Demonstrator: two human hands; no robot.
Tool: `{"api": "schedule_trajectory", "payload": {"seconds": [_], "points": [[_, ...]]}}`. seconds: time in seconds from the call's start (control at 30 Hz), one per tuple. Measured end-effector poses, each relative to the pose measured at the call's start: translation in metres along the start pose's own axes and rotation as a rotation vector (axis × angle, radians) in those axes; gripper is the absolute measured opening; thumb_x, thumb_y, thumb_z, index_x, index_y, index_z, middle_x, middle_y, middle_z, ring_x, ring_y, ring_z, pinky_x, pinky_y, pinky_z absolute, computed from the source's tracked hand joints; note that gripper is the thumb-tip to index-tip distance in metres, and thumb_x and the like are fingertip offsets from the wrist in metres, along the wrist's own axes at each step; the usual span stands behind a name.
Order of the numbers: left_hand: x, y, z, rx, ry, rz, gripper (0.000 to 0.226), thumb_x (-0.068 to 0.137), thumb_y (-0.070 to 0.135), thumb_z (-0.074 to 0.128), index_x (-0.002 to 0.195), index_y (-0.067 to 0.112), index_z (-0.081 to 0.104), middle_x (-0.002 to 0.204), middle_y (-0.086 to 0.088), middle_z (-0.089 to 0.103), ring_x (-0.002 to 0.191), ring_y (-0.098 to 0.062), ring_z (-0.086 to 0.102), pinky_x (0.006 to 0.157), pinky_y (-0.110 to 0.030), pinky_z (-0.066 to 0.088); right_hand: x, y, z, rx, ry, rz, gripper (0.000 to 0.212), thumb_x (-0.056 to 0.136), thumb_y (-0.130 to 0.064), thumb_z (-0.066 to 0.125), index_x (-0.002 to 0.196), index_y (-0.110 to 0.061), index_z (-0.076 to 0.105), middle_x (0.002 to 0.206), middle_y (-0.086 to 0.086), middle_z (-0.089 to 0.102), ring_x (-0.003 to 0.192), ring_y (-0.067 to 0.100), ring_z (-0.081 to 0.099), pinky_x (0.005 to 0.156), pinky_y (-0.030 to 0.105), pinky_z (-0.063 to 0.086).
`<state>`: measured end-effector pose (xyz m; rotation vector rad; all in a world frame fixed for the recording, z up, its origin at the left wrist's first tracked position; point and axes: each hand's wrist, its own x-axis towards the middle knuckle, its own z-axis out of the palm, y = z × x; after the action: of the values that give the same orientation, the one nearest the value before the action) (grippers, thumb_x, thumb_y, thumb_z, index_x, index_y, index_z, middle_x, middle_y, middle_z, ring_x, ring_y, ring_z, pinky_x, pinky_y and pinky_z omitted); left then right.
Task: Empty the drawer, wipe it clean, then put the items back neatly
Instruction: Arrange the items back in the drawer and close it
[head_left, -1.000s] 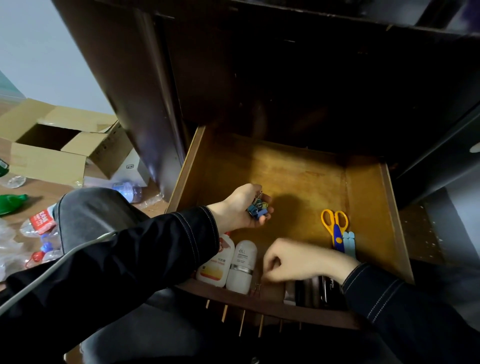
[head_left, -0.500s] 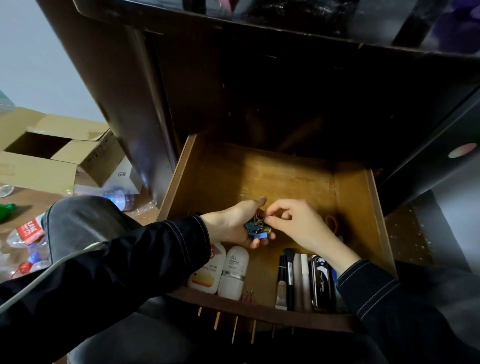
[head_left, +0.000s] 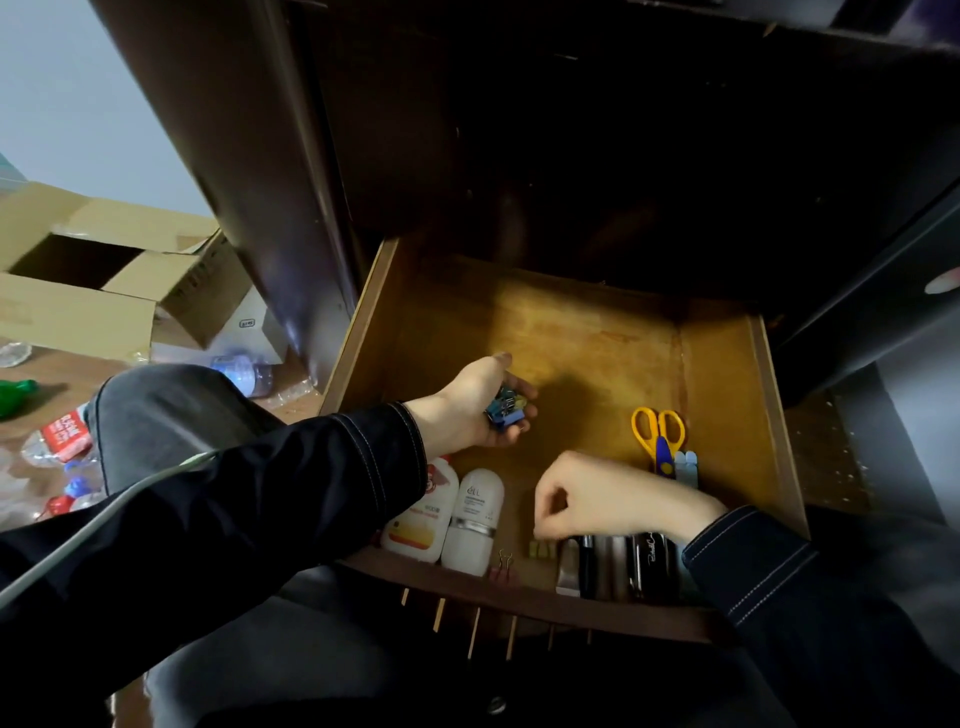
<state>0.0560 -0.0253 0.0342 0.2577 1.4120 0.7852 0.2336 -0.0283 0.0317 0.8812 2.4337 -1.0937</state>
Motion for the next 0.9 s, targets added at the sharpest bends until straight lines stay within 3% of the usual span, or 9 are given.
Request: {"api": "schedule_trajectory", "payload": {"seconds": [0.13, 0.2, 0.33, 0.47, 0.63, 0.7, 0.8, 0.9], "points": [[-0.001, -0.001, 0.002, 0.001, -0.026, -0.002, 0.052, 0.106, 0.046, 0.029, 0.091, 0.008, 0.061, 0.080, -0.013, 0.062, 0.059, -0.021, 0.054, 0.043, -0.019, 0.042, 0.000, -0.008, 0.007, -0.013, -0.118, -0.036, 0.012, 0.085, -0.013, 0.068, 0.086, -0.010, 0.079, 0.083, -0.006, 0.075, 0.067, -0.003, 0.059, 0.066, 0.014, 0.044], [-0.002, -0.001, 0.002, 0.006, -0.030, -0.003, 0.052, 0.106, 0.046, 0.028, 0.092, 0.007, 0.060, 0.081, -0.013, 0.061, 0.059, -0.021, 0.054, 0.043, -0.019, 0.042, 0.000, -0.010, 0.008, -0.030, -0.151, -0.031, 0.014, 0.086, -0.011, 0.066, 0.089, -0.009, 0.079, 0.084, -0.004, 0.074, 0.065, 0.000, 0.056, 0.064, 0.019, 0.044], [-0.004, -0.001, 0.002, 0.009, -0.031, 0.001, 0.051, 0.106, 0.046, 0.028, 0.094, 0.007, 0.060, 0.083, -0.013, 0.061, 0.060, -0.021, 0.054, 0.043, -0.018, 0.042, -0.002, -0.014, 0.008, -0.079, -0.197, -0.047, 0.014, 0.087, -0.007, 0.061, 0.087, -0.003, 0.075, 0.062, -0.005, 0.059, 0.046, 0.001, 0.048, 0.046, 0.012, 0.033], [-0.006, 0.000, 0.002, 0.012, -0.034, 0.004, 0.050, 0.106, 0.045, 0.029, 0.097, 0.007, 0.060, 0.084, -0.013, 0.060, 0.062, -0.020, 0.054, 0.046, -0.021, 0.042, -0.003, -0.017, 0.006, -0.039, -0.210, -0.059, 0.016, 0.089, -0.005, 0.060, 0.090, 0.004, 0.073, 0.066, 0.009, 0.058, 0.042, 0.001, 0.046, 0.039, 0.012, 0.035], [-0.008, 0.000, 0.002, 0.011, -0.036, 0.010, 0.049, 0.107, 0.044, 0.028, 0.098, 0.007, 0.059, 0.084, -0.013, 0.060, 0.062, -0.020, 0.053, 0.047, -0.022, 0.041, -0.002, -0.013, 0.006, 0.022, -0.199, -0.067, 0.014, 0.090, -0.009, 0.066, 0.096, -0.003, 0.076, 0.053, -0.017, 0.059, 0.047, -0.005, 0.054, 0.038, 0.009, 0.035], [-0.007, 0.000, 0.002, 0.008, -0.033, 0.009, 0.049, 0.107, 0.044, 0.028, 0.096, 0.007, 0.060, 0.084, -0.013, 0.060, 0.061, -0.020, 0.053, 0.046, -0.021, 0.042, 0.000, -0.011, 0.007, 0.043, -0.180, -0.072, 0.013, 0.089, -0.012, 0.068, 0.096, -0.006, 0.077, 0.058, -0.022, 0.062, 0.054, -0.007, 0.058, 0.043, 0.010, 0.038], [-0.006, 0.001, 0.002, -0.005, -0.018, 0.014, 0.049, 0.106, 0.043, 0.029, 0.095, 0.007, 0.061, 0.085, -0.013, 0.061, 0.062, -0.021, 0.054, 0.046, -0.021, 0.042, 0.006, -0.010, 0.013, 0.033, -0.108, -0.088, 0.010, 0.088, -0.020, 0.073, 0.088, -0.011, 0.077, 0.068, -0.015, 0.064, 0.062, -0.002, 0.057, 0.062, 0.021, 0.045], [-0.005, 0.001, 0.002, -0.012, -0.008, 0.013, 0.050, 0.106, 0.043, 0.029, 0.094, 0.007, 0.061, 0.085, -0.013, 0.061, 0.062, -0.021, 0.055, 0.045, -0.021, 0.043, 0.009, -0.012, 0.017, 0.029, -0.076, -0.090, 0.013, 0.088, -0.026, 0.074, 0.085, -0.014, 0.077, 0.068, -0.012, 0.064, 0.061, 0.000, 0.055, 0.062, 0.022, 0.043]]}}
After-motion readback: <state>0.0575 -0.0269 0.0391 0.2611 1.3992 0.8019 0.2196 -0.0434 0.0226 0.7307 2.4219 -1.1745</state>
